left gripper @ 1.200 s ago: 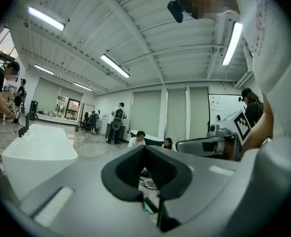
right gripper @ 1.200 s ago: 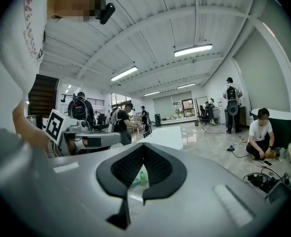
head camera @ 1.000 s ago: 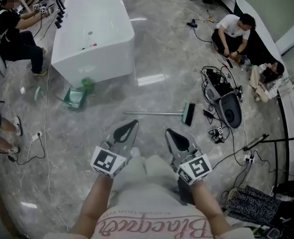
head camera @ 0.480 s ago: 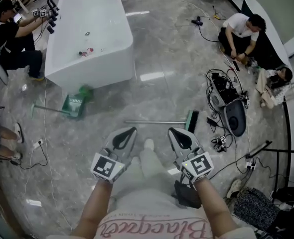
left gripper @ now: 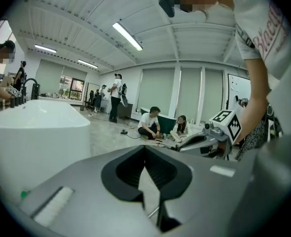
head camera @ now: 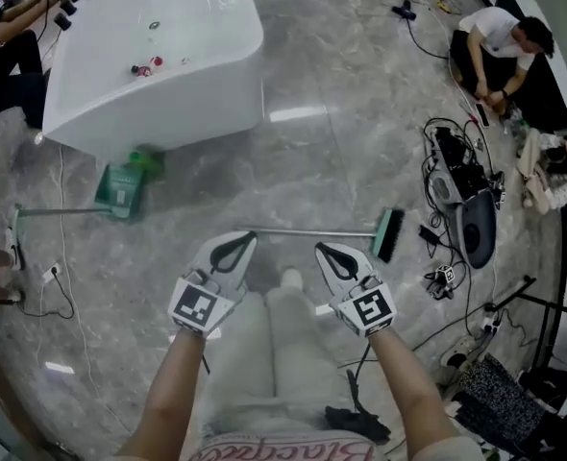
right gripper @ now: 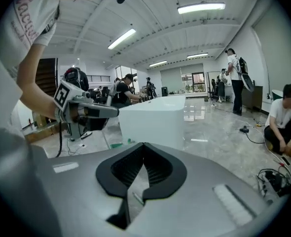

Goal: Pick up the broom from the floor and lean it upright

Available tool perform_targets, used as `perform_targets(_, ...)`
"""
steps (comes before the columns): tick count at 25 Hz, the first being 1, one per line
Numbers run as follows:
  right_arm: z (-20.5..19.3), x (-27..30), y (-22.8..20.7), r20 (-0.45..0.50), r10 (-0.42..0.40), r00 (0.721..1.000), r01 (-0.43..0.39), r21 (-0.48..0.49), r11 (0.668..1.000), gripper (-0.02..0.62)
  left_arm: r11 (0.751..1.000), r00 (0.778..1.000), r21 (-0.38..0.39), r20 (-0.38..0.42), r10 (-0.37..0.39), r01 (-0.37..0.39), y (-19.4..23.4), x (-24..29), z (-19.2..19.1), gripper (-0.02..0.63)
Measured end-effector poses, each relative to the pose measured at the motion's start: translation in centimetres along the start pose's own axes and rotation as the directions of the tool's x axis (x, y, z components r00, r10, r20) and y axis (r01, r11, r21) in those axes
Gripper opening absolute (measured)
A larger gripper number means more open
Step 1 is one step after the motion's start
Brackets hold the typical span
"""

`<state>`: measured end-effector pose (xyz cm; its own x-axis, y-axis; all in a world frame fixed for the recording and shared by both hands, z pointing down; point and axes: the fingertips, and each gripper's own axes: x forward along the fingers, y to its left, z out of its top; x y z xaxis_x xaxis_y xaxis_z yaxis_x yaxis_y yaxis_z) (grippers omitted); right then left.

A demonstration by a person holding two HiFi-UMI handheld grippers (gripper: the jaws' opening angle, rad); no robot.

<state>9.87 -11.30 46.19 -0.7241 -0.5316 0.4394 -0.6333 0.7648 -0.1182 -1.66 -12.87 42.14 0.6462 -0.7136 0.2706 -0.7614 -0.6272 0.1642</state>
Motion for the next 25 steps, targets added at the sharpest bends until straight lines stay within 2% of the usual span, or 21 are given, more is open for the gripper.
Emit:
perform_targets(4,-12.3,7.9,-2.4,-0.129,0.009,0.992,-0.018,-0.071,0.997,0.003,0.997,0.997,0.021,-0.002,-0.079,0.079,4.1,4.6,-9.4,0.0)
perform_targets(6,-18.1,11.1,-3.6,-0.194,0.022,0.981,-0.04,-0.087,0.995,0.043,0.992,0.993,0.046,-0.005,-0.118,0.118,5.6,6.8,-13.8,0.0)
perform_targets(9,-25.8,15.0,-5.9,-0.296,0.04,0.954,-0.076,-0.111,0.991,0.061,0.988,0.99,0.066,-0.028,-0.14,0.142,7.9,10.3,-19.3,0.0)
perform_targets(11,-30.4,16.9,-7.1,-0.372,0.057,0.926,-0.114,-0.133,0.984,0.066,0.985,0.987,0.077,-0.037,-0.155,0.157,9.2,12.7,-22.5,0.0)
perform_targets(14,-36.4,19.1,-7.8,-0.498,0.092,0.862,-0.21,-0.186,0.96,0.078,0.981,0.983,0.065,-0.04,-0.18,0.182,10.6,15.6,-26.5,0.0)
perform_targets(19,-43.3,20.8,-7.0,-0.656,0.157,0.739,-0.399,-0.238,0.886,0.091,0.968,0.967,0.03,-0.057,-0.247,0.249,11.0,18.6,-30.7,0.0)
perform_targets(23,-46.8,21.3,-6.6,-0.743,0.182,0.644,-0.503,-0.232,0.833,0.1,0.937,0.93,0.018,-0.125,-0.345,0.35,9.6,20.0,-34.1,0.0)
perform_targets(25,-48.1,21.5,-6.4,-0.776,0.169,0.608,-0.542,-0.249,0.803,0.106,0.924,0.913,0.009,-0.153,-0.377,0.383,8.9,20.3,-35.6,0.0)
